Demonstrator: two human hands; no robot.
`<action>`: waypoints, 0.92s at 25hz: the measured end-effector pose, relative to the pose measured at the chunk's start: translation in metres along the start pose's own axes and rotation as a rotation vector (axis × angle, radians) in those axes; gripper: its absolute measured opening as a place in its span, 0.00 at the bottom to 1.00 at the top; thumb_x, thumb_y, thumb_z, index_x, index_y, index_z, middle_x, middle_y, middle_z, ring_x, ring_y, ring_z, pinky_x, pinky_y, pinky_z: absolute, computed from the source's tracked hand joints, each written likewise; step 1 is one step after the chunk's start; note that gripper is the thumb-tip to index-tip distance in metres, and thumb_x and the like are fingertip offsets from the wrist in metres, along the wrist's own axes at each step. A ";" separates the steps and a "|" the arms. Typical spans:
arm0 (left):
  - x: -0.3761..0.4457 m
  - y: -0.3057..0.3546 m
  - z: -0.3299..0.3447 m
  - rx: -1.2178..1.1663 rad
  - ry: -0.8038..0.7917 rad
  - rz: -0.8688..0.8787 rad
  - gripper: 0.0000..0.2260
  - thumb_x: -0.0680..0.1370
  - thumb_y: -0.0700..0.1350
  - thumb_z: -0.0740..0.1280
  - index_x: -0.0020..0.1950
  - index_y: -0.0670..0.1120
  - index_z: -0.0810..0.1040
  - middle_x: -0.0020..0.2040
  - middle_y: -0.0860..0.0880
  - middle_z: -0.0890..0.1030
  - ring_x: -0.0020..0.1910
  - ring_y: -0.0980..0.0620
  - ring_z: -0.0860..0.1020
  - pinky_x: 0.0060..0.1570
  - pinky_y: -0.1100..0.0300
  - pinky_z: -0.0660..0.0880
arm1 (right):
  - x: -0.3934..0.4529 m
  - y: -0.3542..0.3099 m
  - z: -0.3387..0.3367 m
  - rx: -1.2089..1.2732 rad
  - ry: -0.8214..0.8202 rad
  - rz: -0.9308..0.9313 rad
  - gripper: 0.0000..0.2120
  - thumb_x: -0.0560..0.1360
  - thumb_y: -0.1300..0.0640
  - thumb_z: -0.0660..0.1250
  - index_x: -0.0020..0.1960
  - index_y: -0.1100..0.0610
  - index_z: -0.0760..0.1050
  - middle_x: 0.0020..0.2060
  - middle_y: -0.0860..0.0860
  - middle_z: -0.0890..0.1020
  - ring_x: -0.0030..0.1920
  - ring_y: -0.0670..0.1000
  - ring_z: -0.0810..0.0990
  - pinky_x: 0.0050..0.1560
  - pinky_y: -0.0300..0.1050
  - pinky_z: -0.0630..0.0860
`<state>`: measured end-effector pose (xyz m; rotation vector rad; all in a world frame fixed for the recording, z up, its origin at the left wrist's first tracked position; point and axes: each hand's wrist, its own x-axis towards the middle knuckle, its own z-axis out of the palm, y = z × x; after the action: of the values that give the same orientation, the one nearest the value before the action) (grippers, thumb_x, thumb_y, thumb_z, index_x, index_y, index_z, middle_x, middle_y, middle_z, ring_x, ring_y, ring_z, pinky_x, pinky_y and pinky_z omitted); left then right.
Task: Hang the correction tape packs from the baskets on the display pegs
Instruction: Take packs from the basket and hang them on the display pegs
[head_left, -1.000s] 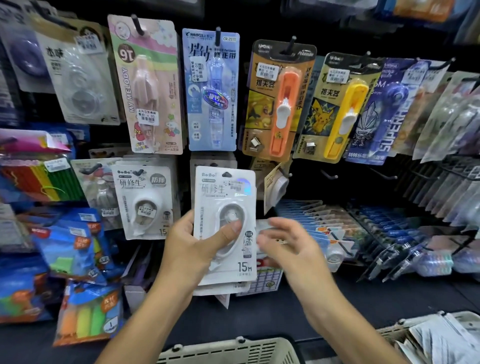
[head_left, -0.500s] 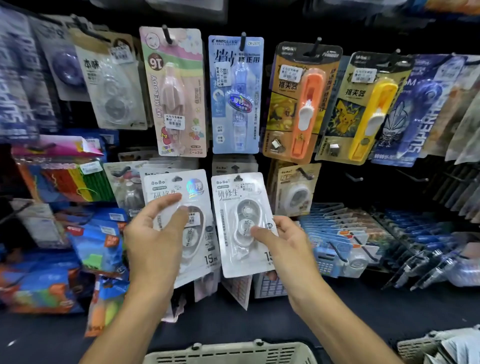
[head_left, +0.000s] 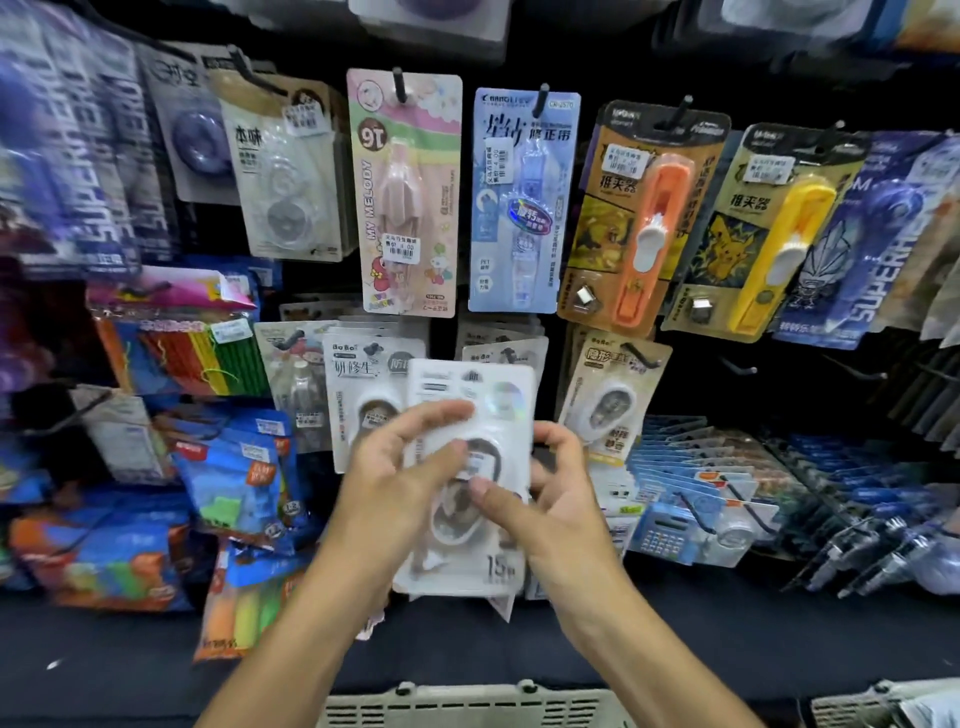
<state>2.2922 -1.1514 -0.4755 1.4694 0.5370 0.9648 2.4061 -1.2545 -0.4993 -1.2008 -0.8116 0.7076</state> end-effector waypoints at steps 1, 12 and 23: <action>-0.002 0.000 0.005 0.025 -0.071 -0.002 0.15 0.78 0.37 0.71 0.55 0.58 0.85 0.56 0.59 0.84 0.50 0.63 0.84 0.43 0.72 0.77 | 0.002 0.001 0.004 0.025 0.035 -0.042 0.26 0.71 0.57 0.77 0.61 0.42 0.70 0.54 0.50 0.86 0.51 0.51 0.87 0.44 0.41 0.82; 0.011 -0.019 -0.022 1.085 -0.027 0.043 0.33 0.79 0.54 0.66 0.82 0.56 0.57 0.83 0.56 0.47 0.81 0.53 0.48 0.78 0.46 0.53 | 0.040 -0.009 -0.015 -0.416 0.388 -0.109 0.12 0.74 0.45 0.75 0.49 0.43 0.72 0.47 0.41 0.80 0.50 0.41 0.78 0.43 0.36 0.72; 0.013 -0.023 -0.031 1.168 -0.155 0.033 0.37 0.79 0.55 0.66 0.83 0.55 0.49 0.82 0.60 0.37 0.82 0.54 0.42 0.80 0.46 0.53 | 0.043 -0.001 -0.009 -1.550 0.397 -0.445 0.27 0.74 0.60 0.67 0.73 0.56 0.71 0.73 0.59 0.69 0.69 0.63 0.70 0.63 0.63 0.70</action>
<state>2.2786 -1.1199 -0.4966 2.5549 1.0514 0.5185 2.4370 -1.2241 -0.4925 -2.2734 -1.2349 -0.7405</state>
